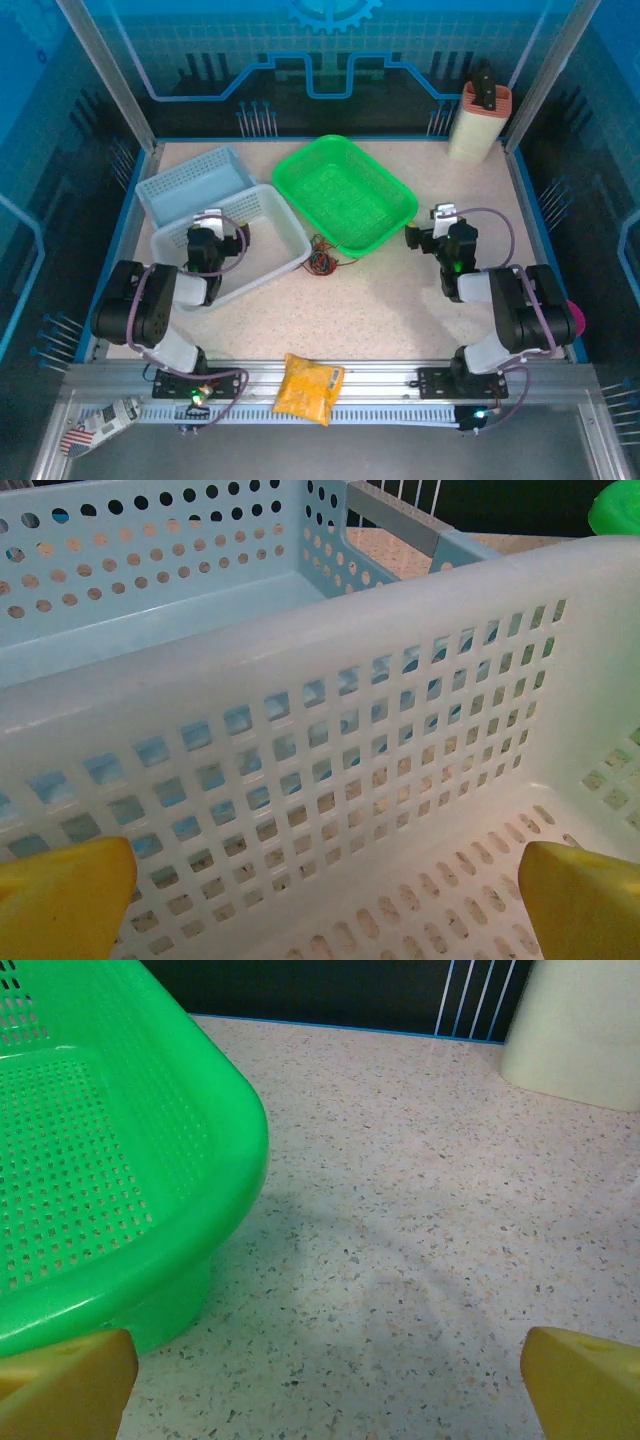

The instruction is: Untangle the cables

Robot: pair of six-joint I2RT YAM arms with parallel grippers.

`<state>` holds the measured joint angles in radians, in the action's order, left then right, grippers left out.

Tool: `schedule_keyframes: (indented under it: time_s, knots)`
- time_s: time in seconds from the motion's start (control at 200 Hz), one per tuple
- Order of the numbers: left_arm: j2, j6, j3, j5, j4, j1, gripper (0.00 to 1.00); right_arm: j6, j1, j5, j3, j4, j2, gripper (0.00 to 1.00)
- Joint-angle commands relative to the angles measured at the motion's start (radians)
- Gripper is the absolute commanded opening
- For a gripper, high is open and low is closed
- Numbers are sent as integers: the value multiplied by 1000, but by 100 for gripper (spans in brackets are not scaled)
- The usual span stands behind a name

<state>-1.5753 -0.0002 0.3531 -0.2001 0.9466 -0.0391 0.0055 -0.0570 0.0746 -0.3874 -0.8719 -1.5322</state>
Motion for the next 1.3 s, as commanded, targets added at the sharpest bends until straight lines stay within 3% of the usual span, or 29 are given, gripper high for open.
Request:
schedule_keyframes:
  time_s: [0.0,1.296]
  knots:
    - [16,5,21,25,6,4,99,-15,-9,5,-15,-9,-8,100]
    - [25,3,15,34,17,11,99,-13,-7,3,-13,-14,-6,100]
